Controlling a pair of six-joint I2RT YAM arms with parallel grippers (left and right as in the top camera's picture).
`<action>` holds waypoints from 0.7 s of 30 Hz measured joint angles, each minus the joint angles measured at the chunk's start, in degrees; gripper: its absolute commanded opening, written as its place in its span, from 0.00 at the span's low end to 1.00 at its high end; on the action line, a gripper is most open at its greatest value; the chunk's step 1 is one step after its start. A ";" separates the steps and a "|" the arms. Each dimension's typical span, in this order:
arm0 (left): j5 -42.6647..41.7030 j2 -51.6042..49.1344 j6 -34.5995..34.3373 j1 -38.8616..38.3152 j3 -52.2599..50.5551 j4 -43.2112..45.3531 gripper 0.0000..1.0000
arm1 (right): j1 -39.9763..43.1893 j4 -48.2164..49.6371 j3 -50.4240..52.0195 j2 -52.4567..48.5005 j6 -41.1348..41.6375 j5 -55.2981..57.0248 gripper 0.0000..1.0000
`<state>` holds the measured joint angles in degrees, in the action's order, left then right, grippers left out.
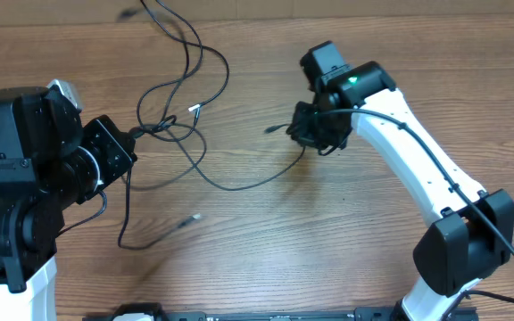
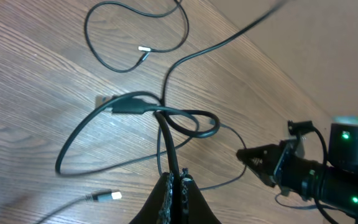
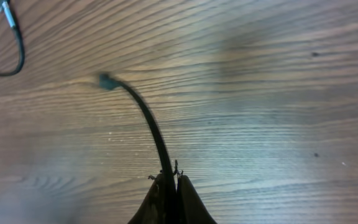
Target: Untangle cables
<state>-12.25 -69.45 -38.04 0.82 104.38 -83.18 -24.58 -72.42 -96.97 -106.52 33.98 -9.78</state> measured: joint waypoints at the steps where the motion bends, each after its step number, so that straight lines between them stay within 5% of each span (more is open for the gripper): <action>1: 0.15 0.00 0.00 0.00 0.00 -0.02 0.04 | 0.15 -0.50 0.00 0.00 0.26 0.35 0.04; 21: 13.35 0.00 -6.21 0.00 0.00 -5.22 0.04 | 0.04 -7.17 0.00 0.00 14.12 19.87 0.11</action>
<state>1.10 -69.45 -44.25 0.82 104.38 -88.40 -24.53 -79.59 -96.97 -106.52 48.10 10.09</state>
